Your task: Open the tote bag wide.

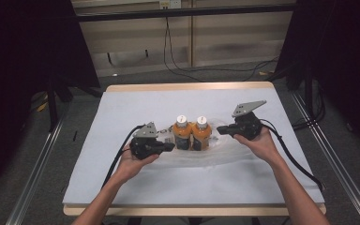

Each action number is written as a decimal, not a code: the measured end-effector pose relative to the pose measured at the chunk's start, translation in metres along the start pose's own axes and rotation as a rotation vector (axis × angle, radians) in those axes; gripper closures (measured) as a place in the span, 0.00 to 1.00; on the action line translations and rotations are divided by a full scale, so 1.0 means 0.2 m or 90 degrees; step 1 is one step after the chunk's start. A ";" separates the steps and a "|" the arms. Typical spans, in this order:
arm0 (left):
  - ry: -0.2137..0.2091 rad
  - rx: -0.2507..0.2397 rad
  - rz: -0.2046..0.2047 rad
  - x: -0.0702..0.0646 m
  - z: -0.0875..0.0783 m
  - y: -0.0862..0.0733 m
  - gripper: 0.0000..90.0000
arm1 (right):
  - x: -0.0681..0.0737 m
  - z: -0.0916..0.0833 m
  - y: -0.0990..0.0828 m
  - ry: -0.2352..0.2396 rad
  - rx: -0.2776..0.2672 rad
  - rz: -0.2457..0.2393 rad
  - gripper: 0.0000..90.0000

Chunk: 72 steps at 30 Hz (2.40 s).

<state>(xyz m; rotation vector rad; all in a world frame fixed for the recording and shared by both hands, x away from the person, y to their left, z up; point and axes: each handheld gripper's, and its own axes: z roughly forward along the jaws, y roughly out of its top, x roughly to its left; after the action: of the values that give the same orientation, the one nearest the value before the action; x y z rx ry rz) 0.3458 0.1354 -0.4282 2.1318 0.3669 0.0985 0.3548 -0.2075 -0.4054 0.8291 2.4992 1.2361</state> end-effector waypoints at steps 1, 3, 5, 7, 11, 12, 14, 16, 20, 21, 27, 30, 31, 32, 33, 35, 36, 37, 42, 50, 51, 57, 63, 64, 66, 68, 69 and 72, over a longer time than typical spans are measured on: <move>-0.007 0.001 0.005 -0.01 0.01 0.01 1.00 | 0.00 0.01 0.01 0.000 0.001 0.001 1.00; -0.012 0.003 0.011 -0.02 0.05 0.04 1.00 | -0.01 0.02 0.02 0.001 0.003 0.000 1.00; -0.020 0.004 0.011 -0.04 0.10 0.05 1.00 | -0.02 0.05 0.04 0.003 0.006 0.000 1.00; -0.025 0.011 0.014 -0.04 0.14 0.06 1.00 | -0.03 0.07 0.05 0.003 0.009 0.000 1.00; -0.032 0.025 0.016 -0.05 0.25 0.06 1.00 | -0.05 0.13 0.08 0.013 0.007 0.002 1.00; -0.032 0.025 0.016 -0.05 0.25 0.06 1.00 | -0.05 0.15 0.09 0.015 0.009 0.003 1.00; -0.035 0.028 0.017 -0.06 0.27 0.06 1.00 | -0.05 0.18 0.10 0.025 0.011 0.001 1.00; -0.034 0.030 0.015 -0.07 0.29 0.06 1.00 | -0.05 0.19 0.10 0.028 0.013 0.003 1.00; 0.008 0.057 0.022 -0.06 0.33 0.04 1.00 | -0.07 0.28 0.09 0.048 0.018 0.014 1.00; -0.001 0.050 0.004 -0.05 0.34 0.03 1.00 | -0.07 0.30 0.08 0.051 0.023 0.015 1.00; 0.009 0.062 0.018 -0.06 0.35 0.01 1.00 | -0.09 0.38 0.03 0.061 0.038 0.032 1.00; 0.018 0.078 0.031 -0.08 0.37 -0.01 1.00 | -0.11 0.43 0.01 0.064 0.049 0.041 1.00; 0.018 0.078 0.031 -0.08 0.37 -0.01 1.00 | -0.11 0.43 0.01 0.064 0.049 0.041 1.00; 0.020 0.078 0.034 -0.09 0.38 -0.01 1.00 | -0.12 0.46 0.00 0.065 0.054 0.047 1.00; 0.020 0.078 0.034 -0.09 0.38 -0.01 1.00 | -0.12 0.46 0.00 0.065 0.054 0.047 1.00; 0.024 0.088 0.046 -0.10 0.38 -0.02 1.00 | -0.13 0.49 -0.02 0.069 0.069 0.054 1.00; 0.025 0.092 0.048 -0.10 0.39 -0.03 1.00 | -0.13 0.51 -0.03 0.072 0.076 0.055 1.00; 0.028 0.105 0.053 -0.11 0.38 -0.03 1.00 | -0.13 0.51 -0.04 0.072 0.078 0.058 1.00; 0.017 0.110 0.059 -0.12 0.41 -0.07 1.00 | -0.14 0.55 -0.06 0.072 0.083 0.069 1.00; -0.015 0.112 0.050 -0.13 0.40 -0.07 1.00 | -0.13 0.56 -0.06 0.049 0.080 0.059 1.00; -0.011 0.123 0.056 -0.13 0.40 -0.07 1.00 | -0.13 0.56 -0.06 0.046 0.078 0.060 1.00; -0.021 0.117 0.047 -0.15 0.40 -0.07 1.00 | -0.14 0.57 -0.05 0.029 0.077 0.064 1.00; -0.042 0.119 0.056 -0.19 0.40 -0.07 1.00 | -0.18 0.59 -0.05 0.021 0.062 0.083 1.00; -0.044 0.127 0.066 -0.19 0.39 -0.07 1.00 | -0.18 0.60 -0.05 0.016 0.064 0.086 1.00; -0.049 0.138 0.075 -0.20 0.39 -0.06 1.00 | -0.19 0.60 -0.04 0.006 0.065 0.086 1.00; -0.053 0.128 0.076 -0.22 0.39 -0.07 1.00 | -0.20 0.61 -0.03 0.002 0.064 0.088 1.00; -0.052 0.134 0.077 -0.22 0.39 -0.07 1.00 | -0.20 0.61 -0.03 -0.002 0.065 0.088 1.00; -0.062 0.117 0.067 -0.23 0.38 -0.09 1.00 | -0.20 0.63 -0.02 -0.008 0.067 0.085 1.00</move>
<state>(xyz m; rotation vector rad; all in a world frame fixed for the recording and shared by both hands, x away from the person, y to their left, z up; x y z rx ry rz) 0.3149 0.0697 -0.4820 2.3276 0.2122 0.0222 0.4415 -0.1509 -0.4869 1.0411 2.5544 1.1428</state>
